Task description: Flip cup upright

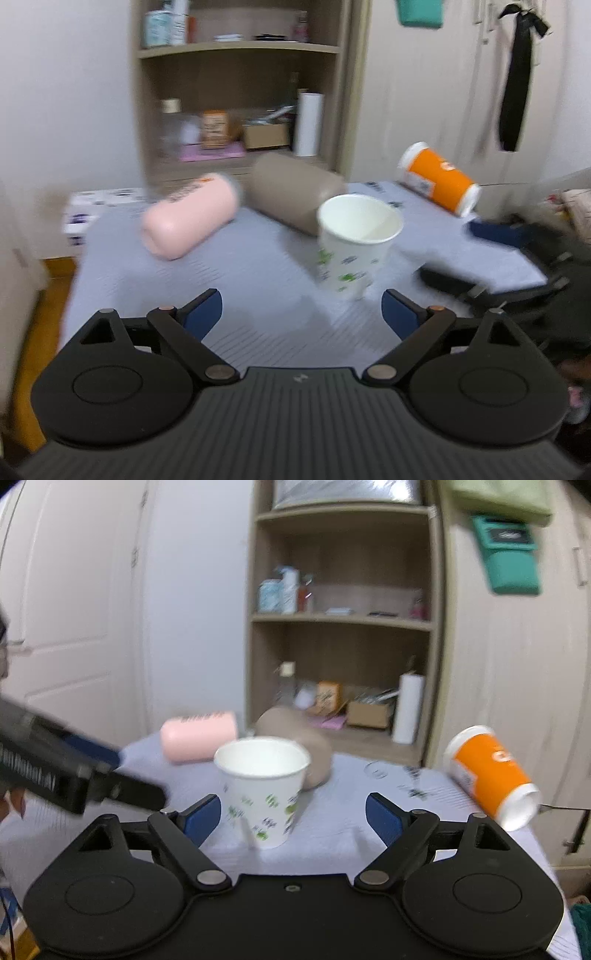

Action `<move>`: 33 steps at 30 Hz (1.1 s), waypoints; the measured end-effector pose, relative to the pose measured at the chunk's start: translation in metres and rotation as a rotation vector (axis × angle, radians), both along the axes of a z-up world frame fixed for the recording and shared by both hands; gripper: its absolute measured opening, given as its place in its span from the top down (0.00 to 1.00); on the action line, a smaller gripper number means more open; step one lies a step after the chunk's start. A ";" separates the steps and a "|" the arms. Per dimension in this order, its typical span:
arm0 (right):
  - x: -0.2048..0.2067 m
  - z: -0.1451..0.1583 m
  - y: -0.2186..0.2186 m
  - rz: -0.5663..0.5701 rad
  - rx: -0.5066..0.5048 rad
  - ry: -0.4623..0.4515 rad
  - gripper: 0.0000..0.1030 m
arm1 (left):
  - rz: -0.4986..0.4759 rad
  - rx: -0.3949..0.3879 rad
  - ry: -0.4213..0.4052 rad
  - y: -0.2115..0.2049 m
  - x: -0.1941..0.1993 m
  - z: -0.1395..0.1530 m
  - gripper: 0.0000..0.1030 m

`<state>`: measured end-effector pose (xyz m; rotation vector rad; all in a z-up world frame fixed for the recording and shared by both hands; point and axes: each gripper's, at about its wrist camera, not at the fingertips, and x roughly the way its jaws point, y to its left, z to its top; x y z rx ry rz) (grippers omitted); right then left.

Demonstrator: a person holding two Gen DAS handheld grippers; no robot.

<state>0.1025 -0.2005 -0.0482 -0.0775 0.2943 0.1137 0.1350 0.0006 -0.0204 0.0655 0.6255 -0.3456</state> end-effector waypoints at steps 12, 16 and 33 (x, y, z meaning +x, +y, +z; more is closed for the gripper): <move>-0.061 0.039 -0.012 -0.094 0.067 -0.032 0.11 | 0.209 0.018 -0.032 0.005 -0.054 0.027 0.00; -0.083 0.045 -0.010 -0.109 0.082 -0.047 0.07 | 0.235 -0.005 -0.038 0.008 -0.069 0.032 0.00; -0.095 0.057 0.010 -0.208 0.056 0.067 0.00 | 0.241 0.021 -0.046 0.012 -0.096 0.037 0.00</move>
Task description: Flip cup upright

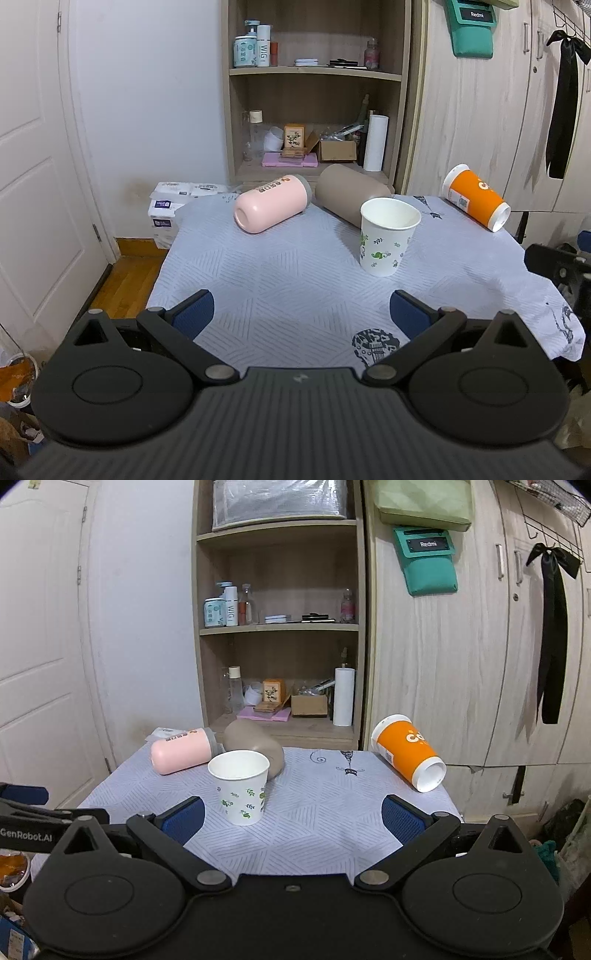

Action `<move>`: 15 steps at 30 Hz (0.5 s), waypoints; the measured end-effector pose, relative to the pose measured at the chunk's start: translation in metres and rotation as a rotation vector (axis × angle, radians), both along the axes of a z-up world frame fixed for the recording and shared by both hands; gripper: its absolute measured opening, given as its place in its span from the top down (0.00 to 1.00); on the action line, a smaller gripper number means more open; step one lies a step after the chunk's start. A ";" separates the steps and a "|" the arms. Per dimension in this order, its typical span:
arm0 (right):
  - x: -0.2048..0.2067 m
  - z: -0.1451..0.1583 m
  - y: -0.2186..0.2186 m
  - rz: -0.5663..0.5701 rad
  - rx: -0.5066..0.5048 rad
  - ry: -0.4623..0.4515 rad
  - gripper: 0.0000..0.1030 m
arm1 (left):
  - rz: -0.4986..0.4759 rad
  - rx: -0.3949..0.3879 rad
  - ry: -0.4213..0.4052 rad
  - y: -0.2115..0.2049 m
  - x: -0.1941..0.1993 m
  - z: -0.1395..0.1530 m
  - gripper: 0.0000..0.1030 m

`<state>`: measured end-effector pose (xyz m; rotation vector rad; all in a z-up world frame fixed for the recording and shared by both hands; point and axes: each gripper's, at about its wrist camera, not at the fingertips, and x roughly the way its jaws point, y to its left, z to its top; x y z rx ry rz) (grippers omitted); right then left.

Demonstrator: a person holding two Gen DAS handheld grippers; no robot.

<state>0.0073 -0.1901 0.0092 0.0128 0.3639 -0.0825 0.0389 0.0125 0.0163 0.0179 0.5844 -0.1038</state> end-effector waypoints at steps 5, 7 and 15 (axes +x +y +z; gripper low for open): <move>-0.003 -0.001 0.003 -0.018 -0.025 0.008 0.00 | 0.004 0.007 0.001 0.000 -0.003 -0.001 0.00; -0.004 -0.001 0.004 -0.018 -0.023 0.011 0.00 | 0.005 0.011 0.003 0.000 -0.004 -0.001 0.00; -0.002 0.000 0.007 -0.024 -0.036 0.021 0.00 | 0.045 0.018 0.010 0.004 -0.002 -0.004 0.00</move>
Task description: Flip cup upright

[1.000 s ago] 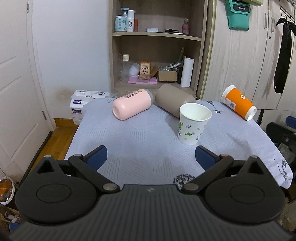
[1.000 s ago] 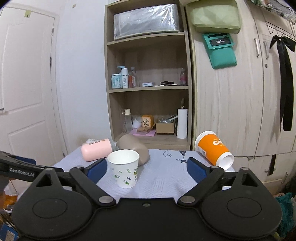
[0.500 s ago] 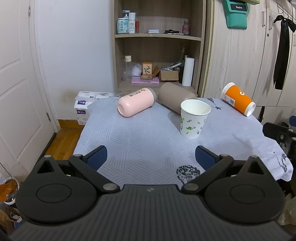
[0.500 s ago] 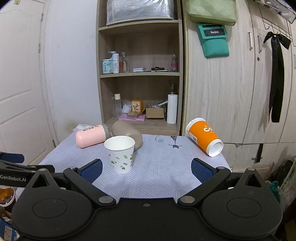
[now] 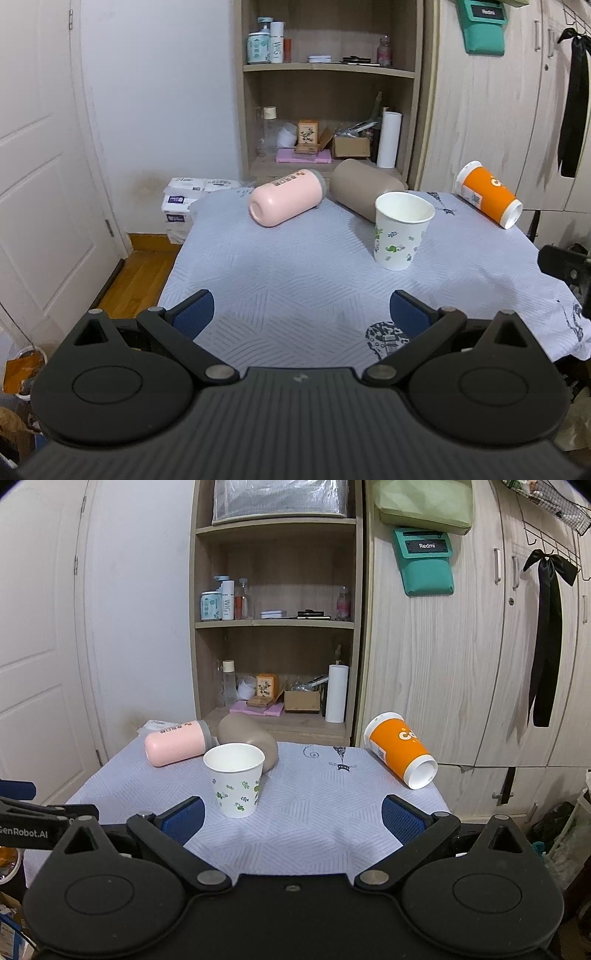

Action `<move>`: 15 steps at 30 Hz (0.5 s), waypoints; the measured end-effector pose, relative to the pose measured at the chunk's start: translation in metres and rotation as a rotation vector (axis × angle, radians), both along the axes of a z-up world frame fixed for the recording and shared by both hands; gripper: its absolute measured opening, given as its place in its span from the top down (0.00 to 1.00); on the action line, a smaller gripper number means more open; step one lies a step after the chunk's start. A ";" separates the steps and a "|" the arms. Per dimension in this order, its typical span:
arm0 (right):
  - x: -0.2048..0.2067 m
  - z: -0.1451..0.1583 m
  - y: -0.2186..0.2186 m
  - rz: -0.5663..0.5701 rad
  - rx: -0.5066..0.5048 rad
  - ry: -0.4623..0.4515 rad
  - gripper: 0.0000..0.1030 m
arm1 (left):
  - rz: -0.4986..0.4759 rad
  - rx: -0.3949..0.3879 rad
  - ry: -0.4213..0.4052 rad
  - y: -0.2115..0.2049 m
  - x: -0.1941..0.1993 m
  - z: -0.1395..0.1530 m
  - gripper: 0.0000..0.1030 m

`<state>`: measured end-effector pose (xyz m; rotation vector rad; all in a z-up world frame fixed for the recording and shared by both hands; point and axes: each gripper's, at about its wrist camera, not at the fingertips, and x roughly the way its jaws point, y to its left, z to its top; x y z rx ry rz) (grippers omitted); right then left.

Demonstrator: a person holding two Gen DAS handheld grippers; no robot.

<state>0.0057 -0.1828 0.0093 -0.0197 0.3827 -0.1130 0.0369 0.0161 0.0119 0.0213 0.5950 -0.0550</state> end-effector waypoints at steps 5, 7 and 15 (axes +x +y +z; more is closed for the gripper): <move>0.001 -0.001 0.000 -0.010 -0.002 0.008 0.00 | 0.013 0.011 0.005 0.000 0.001 -0.002 0.00; 0.002 -0.002 0.001 -0.014 -0.004 0.011 0.00 | 0.015 0.018 0.004 0.000 0.001 -0.002 0.00; 0.004 -0.006 -0.001 -0.042 0.002 0.023 0.00 | 0.011 0.027 0.010 -0.004 0.002 -0.003 0.00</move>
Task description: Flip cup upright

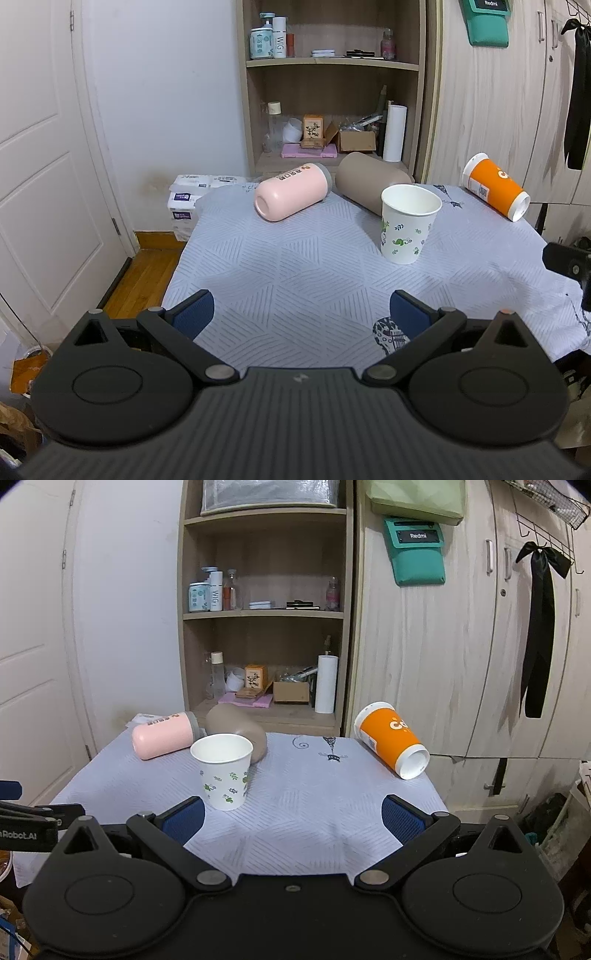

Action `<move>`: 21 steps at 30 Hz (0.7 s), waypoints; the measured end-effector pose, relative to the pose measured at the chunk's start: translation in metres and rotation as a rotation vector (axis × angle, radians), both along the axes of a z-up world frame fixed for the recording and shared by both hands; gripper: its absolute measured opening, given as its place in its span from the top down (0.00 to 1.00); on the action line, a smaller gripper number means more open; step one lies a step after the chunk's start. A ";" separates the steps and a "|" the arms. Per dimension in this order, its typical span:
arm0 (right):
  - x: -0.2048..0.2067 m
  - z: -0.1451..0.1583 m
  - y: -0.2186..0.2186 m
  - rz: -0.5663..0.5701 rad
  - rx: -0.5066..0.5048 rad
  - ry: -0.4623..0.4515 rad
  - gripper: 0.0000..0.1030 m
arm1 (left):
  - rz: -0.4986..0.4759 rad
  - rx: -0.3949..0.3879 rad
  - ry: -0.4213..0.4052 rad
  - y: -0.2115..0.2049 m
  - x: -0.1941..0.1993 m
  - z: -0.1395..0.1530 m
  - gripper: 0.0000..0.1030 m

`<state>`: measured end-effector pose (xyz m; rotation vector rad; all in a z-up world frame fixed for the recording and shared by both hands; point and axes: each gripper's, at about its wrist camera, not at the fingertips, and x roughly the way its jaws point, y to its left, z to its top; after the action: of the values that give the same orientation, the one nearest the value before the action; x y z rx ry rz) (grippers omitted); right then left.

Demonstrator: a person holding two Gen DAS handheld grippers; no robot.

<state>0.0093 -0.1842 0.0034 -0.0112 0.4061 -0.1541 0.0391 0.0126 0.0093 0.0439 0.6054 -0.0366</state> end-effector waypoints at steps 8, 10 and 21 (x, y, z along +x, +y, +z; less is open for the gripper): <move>-0.004 0.000 -0.001 -0.027 -0.009 -0.013 0.00 | -0.001 0.010 0.007 0.000 -0.001 -0.003 0.00; -0.004 0.000 -0.002 -0.026 -0.008 -0.014 0.00 | 0.001 0.010 0.012 0.000 0.000 -0.003 0.00; 0.000 0.000 0.001 -0.025 0.000 -0.001 0.00 | 0.011 0.003 0.034 0.001 0.004 -0.010 0.00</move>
<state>0.0092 -0.1837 0.0030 -0.0063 0.4055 -0.1788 0.0428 0.0133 -0.0005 0.0430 0.6401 -0.0257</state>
